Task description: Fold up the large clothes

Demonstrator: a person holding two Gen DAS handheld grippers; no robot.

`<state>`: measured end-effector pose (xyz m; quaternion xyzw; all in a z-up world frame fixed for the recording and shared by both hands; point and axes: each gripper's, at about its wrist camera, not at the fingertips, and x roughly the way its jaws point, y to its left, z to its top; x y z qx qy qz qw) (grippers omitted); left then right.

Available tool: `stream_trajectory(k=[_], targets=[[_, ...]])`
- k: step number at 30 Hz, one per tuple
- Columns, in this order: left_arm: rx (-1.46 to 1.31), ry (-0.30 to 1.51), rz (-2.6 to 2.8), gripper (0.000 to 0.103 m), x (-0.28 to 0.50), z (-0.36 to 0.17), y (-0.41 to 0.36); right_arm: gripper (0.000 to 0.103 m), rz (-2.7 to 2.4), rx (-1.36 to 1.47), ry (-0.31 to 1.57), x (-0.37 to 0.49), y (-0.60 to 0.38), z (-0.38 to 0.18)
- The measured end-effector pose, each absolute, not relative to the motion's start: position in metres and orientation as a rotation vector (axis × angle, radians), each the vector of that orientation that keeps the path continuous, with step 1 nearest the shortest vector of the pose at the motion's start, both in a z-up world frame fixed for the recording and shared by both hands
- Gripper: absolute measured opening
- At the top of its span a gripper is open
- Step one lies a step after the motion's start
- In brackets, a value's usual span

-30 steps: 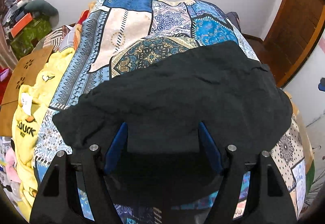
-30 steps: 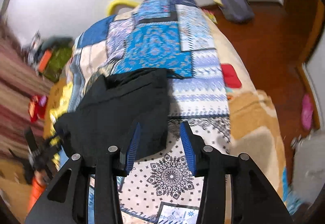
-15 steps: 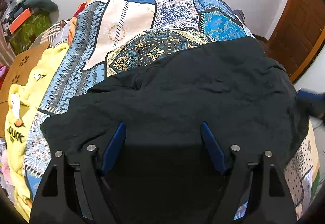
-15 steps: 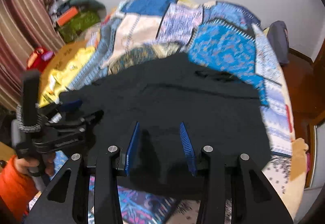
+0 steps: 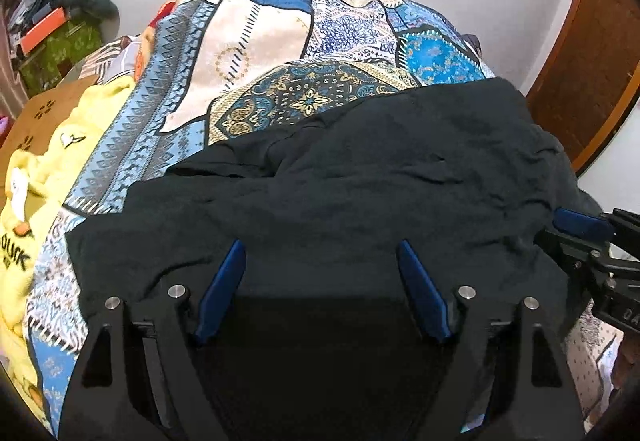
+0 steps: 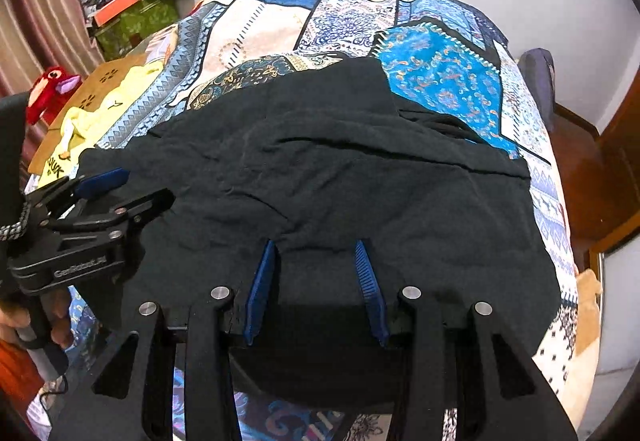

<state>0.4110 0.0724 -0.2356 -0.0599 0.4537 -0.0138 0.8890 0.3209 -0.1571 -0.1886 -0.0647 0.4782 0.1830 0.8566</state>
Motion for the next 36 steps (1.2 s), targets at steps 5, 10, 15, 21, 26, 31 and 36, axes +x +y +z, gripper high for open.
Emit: stream_trajectory(k=[5, 10, 15, 21, 26, 31, 36], targets=[[-0.154, 0.916, 0.010, 0.079, 0.378, -0.220, 0.090, 0.040, 0.371, -0.158, 0.995, 0.309, -0.158, -0.178], [-0.290, 0.896, 0.040, 0.079, 0.338, -0.212, 0.126, 0.040, 0.413, -0.193, 0.938, 0.291, -0.150, -0.156], [-0.501, 0.894, 0.141, 0.079, 0.300, -0.218, 0.179, 0.056, 0.431, -0.246, 0.850, 0.275, -0.135, -0.135], [-0.728, 0.948, 0.122, 0.079, 0.270, -0.249, 0.208, 0.057, 0.451, -0.289, 0.861, 0.275, -0.116, -0.145], [-0.906, 0.957, 0.043, 0.079, 0.257, -0.275, 0.207, 0.057, 0.426, -0.327, 0.962, 0.286, -0.107, -0.179], [-1.091, 0.955, -0.016, 0.079, 0.262, -0.304, 0.209, 0.075, 0.429, -0.196, 0.991, 0.295, -0.124, -0.189], [-1.189, 0.919, -0.060, 0.083, 0.284, -0.321, 0.216, 0.076, 0.462, -0.144, 1.001, 0.293, -0.129, -0.191]])
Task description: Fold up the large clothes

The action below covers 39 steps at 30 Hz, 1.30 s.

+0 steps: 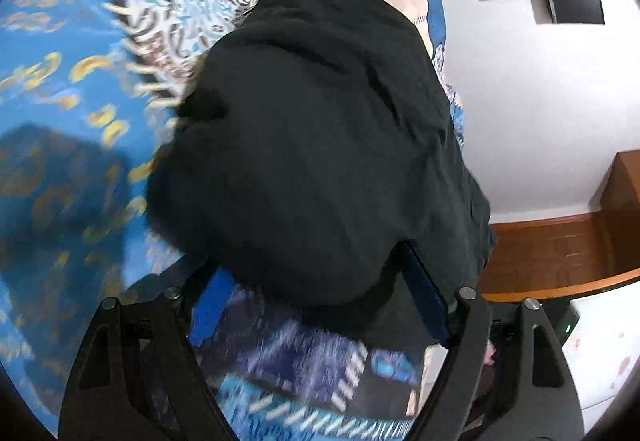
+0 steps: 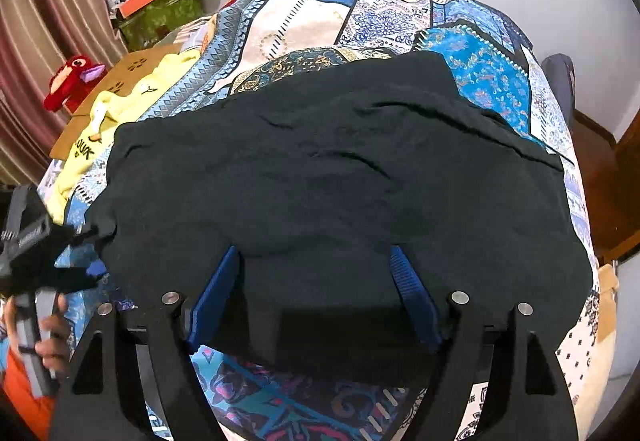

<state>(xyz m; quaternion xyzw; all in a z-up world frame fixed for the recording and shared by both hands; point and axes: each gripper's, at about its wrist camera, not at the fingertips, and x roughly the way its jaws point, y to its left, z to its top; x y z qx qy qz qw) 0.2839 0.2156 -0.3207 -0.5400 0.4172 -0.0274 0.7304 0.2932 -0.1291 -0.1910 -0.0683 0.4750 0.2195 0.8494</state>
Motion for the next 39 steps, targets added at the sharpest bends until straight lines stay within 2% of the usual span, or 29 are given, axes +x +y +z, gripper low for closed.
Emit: stream_trajectory(k=[4, 10, 11, 13, 14, 16, 19, 29, 34, 39], targets=[[-1.296, 0.871, -0.061, 0.089, 0.299, -0.337, 0.219, 0.078, 0.450, -0.153, 0.983, 0.291, -0.125, -0.193], [-1.391, 0.791, 0.024, 0.088, 0.312, -0.343, 0.223, 0.079, 0.455, -0.141, 0.984, 0.294, -0.128, -0.194], [-1.394, 0.780, 0.049, 0.085, 0.310, -0.342, 0.222, 0.079, 0.452, -0.144, 0.991, 0.294, -0.128, -0.193], [-1.412, 0.757, 0.116, 0.065, 0.302, -0.339, 0.219, 0.079, 0.439, -0.155, 1.014, 0.293, -0.128, -0.190], [-1.409, 0.751, 0.132, 0.060, 0.300, -0.336, 0.219, 0.079, 0.437, -0.163, 1.024, 0.291, -0.128, -0.188], [-1.355, 0.734, 0.157, 0.038, 0.296, -0.323, 0.219, 0.079, 0.433, -0.184, 1.037, 0.287, -0.129, -0.183], [-1.196, 0.727, 0.186, 0.031, 0.294, -0.290, 0.217, 0.079, 0.434, -0.180, 1.025, 0.280, -0.132, -0.170], [-0.923, 0.585, 0.271, 0.028, 0.245, -0.199, 0.228, 0.079, 0.494, -0.210, 0.914, 0.257, -0.093, -0.121], [-0.728, 0.490, 0.321, 0.028, 0.219, -0.147, 0.229, 0.079, 0.600, -0.232, 0.990, 0.259, -0.046, -0.151], [-0.486, 0.467, 0.335, 0.028, 0.235, -0.115, 0.203, 0.081, 0.688, -0.127, 1.135, 0.277, -0.017, -0.202]])
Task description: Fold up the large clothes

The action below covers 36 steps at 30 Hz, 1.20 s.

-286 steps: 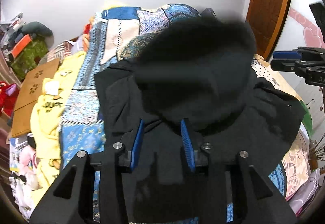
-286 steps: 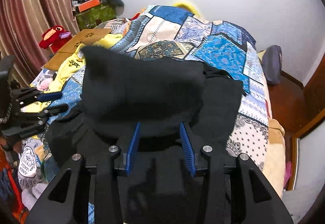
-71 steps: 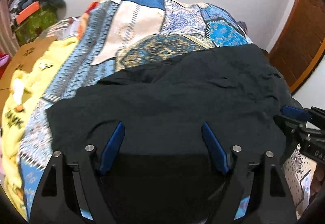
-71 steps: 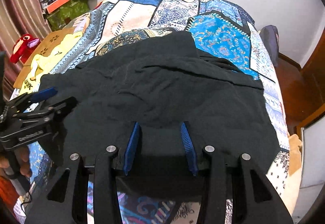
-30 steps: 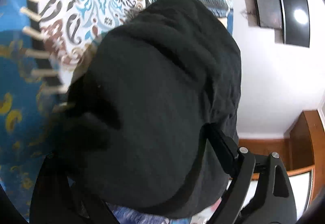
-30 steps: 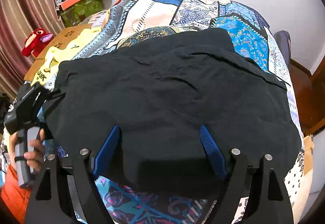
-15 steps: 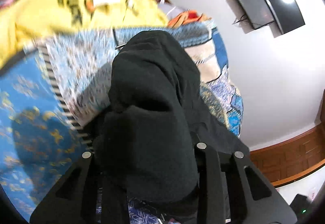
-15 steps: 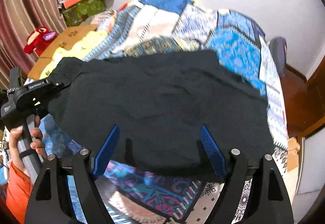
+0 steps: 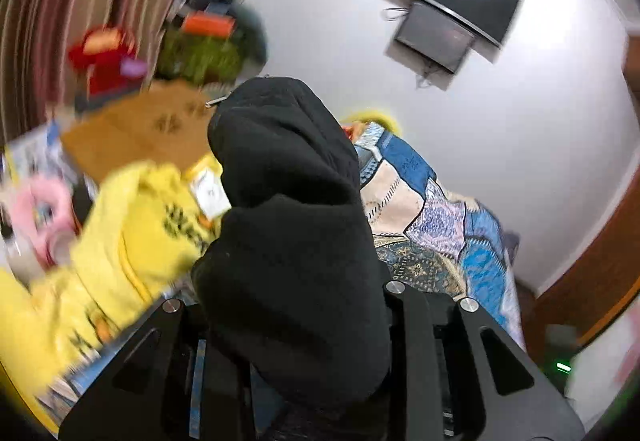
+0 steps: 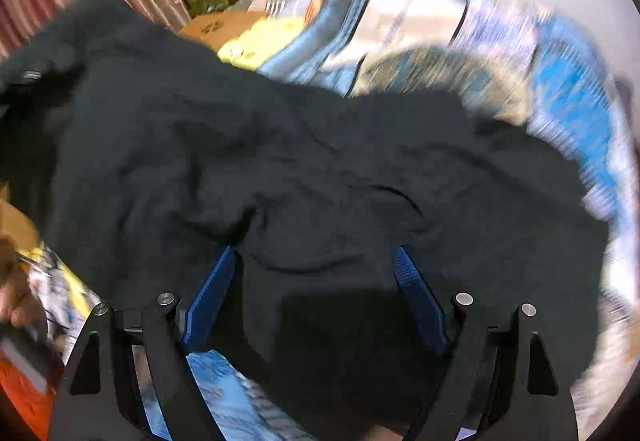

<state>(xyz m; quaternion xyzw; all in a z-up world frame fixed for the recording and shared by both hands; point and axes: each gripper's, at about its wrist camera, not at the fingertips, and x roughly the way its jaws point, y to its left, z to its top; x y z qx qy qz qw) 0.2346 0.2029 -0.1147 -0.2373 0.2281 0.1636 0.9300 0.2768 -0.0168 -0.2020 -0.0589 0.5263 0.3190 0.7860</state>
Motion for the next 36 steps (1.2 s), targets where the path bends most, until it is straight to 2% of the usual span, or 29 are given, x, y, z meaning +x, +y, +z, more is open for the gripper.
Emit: stream_trajectory(k=[2, 7, 12, 17, 21, 26, 29, 33, 36], targets=[[-0.408, 0.474, 0.315, 0.028, 0.241, -0.110, 0.185, 0.082, 0.699, -0.103, 1.164, 0.281, -0.010, -0.219], [-0.149, 0.447, 0.254, 0.028, 0.260, -0.096, 0.122, 0.078, 0.710, -0.158, 1.168, 0.278, -0.015, -0.209], [-0.001, 0.440, 0.183, 0.028, 0.266, -0.085, 0.074, 0.079, 0.580, -0.030, 1.075, 0.268, -0.098, -0.177], [0.076, 0.483, 0.115, 0.029, 0.282, -0.088, 0.029, 0.080, 0.411, -0.030, 1.012, 0.262, -0.173, -0.154], [0.118, 0.549, 0.025, 0.030, 0.292, -0.101, -0.009, 0.080, 0.331, -0.045, 0.979, 0.255, -0.211, -0.147], [0.117, 0.735, -0.146, 0.032, 0.305, -0.142, -0.051, 0.080, 0.286, -0.023, 0.978, 0.249, -0.241, -0.149], [0.080, 0.885, -0.218, 0.037, 0.316, -0.178, -0.061, 0.080, 0.262, -0.003, 0.985, 0.245, -0.255, -0.152], [0.136, 0.921, -0.222, 0.042, 0.311, -0.190, -0.074, 0.080, 0.249, 0.024, 0.984, 0.232, -0.272, -0.149], [0.123, 0.937, -0.256, 0.060, 0.306, -0.181, -0.074, 0.080, 0.239, 0.025, 0.967, 0.223, -0.281, -0.140]])
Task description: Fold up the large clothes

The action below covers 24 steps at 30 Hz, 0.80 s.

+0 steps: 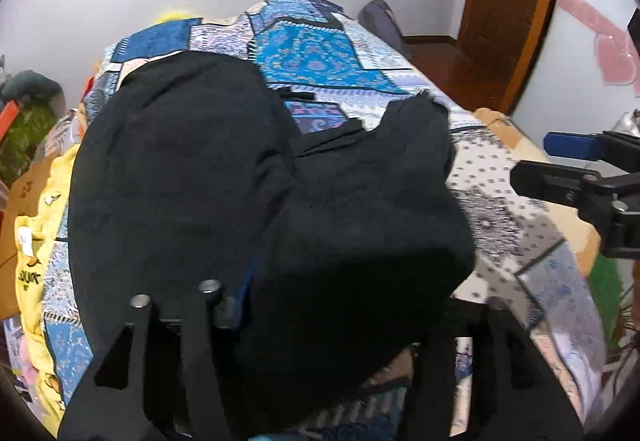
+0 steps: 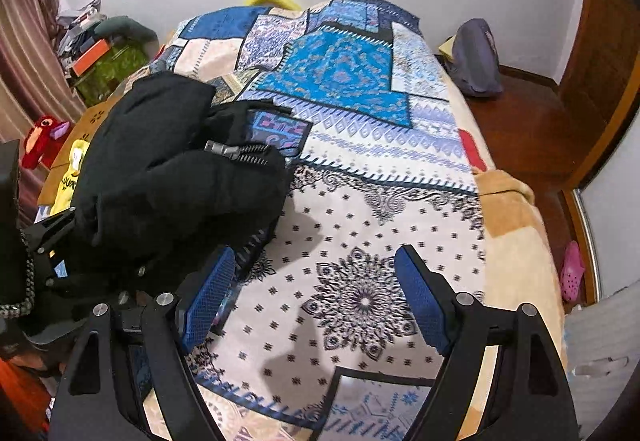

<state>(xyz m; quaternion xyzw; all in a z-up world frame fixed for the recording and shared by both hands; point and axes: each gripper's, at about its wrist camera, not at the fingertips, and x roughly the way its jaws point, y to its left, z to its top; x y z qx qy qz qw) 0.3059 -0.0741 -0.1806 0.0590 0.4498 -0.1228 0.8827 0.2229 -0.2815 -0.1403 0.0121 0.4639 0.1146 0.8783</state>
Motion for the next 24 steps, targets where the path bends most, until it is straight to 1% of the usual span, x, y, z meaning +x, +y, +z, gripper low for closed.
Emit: stream_trajectory(k=[1, 7, 8, 10, 12, 18, 24], targets=[[0.113, 0.941, -0.261, 0.062, 0.305, -0.176, -0.076, 0.079, 0.236, 0.028, 0.961, 0.221, -0.284, -0.136], [0.102, 0.937, -0.254, 0.064, 0.282, -0.153, -0.069, 0.080, 0.259, 0.055, 0.905, 0.211, -0.288, -0.109], [0.104, 0.924, -0.264, 0.065, 0.276, -0.148, -0.067, 0.080, 0.266, 0.052, 0.893, 0.210, -0.286, -0.104], [0.094, 0.896, -0.304, 0.075, 0.264, -0.139, -0.063, 0.080, 0.279, 0.040, 0.875, 0.209, -0.279, -0.097], [0.074, 0.870, -0.335, 0.080, 0.251, -0.126, -0.057, 0.080, 0.295, 0.026, 0.852, 0.205, -0.271, -0.089], [0.041, 0.778, -0.275, 0.081, 0.234, -0.095, -0.025, 0.080, 0.364, 0.003, 0.816, 0.202, -0.242, -0.076], [-0.011, 0.740, -0.112, 0.081, 0.244, -0.089, 0.035, 0.080, 0.450, -0.006, 0.812, 0.208, -0.202, -0.075]])
